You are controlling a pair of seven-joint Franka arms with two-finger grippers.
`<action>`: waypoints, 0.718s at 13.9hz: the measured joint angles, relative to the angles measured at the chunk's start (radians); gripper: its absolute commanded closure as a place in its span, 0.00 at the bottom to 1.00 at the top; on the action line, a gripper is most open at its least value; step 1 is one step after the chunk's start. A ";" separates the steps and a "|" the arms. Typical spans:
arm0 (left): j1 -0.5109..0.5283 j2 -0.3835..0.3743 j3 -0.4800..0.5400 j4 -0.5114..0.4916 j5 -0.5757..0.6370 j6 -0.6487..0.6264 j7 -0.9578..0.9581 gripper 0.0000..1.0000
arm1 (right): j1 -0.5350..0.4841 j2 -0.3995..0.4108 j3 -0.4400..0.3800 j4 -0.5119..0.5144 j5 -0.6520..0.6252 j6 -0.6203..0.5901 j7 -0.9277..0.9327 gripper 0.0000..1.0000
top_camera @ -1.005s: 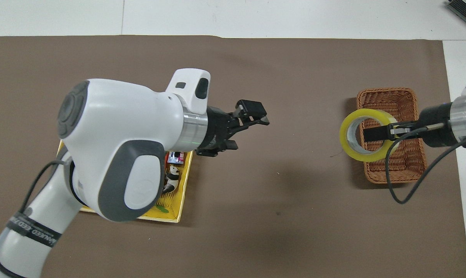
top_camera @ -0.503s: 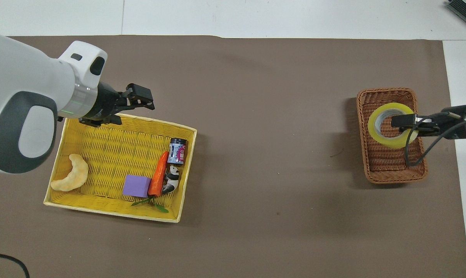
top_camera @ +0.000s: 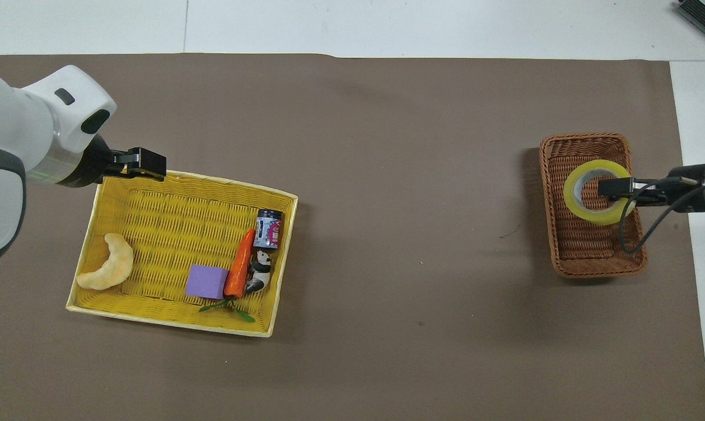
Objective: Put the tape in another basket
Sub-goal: 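Lower the tape into the wicker basket while the left gripper retracts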
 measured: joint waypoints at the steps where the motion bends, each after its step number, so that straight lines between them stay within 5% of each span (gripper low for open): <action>1: 0.000 -0.014 0.002 0.000 0.007 -0.024 0.001 0.00 | -0.013 0.027 0.000 0.000 0.034 0.010 -0.023 1.00; 3: 0.010 -0.024 0.010 0.001 0.011 -0.085 0.003 0.00 | -0.018 0.074 0.000 0.001 0.078 0.048 -0.042 0.93; 4: 0.017 -0.024 0.010 0.001 0.011 -0.112 0.005 0.00 | -0.017 0.085 0.003 0.002 0.081 0.062 -0.043 0.79; 5: 0.021 -0.024 0.010 0.001 0.011 -0.132 0.007 0.00 | -0.017 0.087 0.005 0.003 0.081 0.066 -0.045 0.64; 7: 0.025 -0.024 0.011 0.002 0.011 -0.161 0.009 0.00 | -0.015 0.088 0.007 0.003 0.081 0.073 -0.076 0.13; 8: 0.031 -0.024 0.014 0.003 -0.008 -0.164 0.009 0.00 | -0.015 0.090 0.006 0.003 0.081 0.081 -0.091 0.00; 10: 0.055 -0.024 0.033 0.004 -0.104 -0.164 0.010 0.00 | -0.015 0.092 0.006 0.004 0.081 0.088 -0.100 0.00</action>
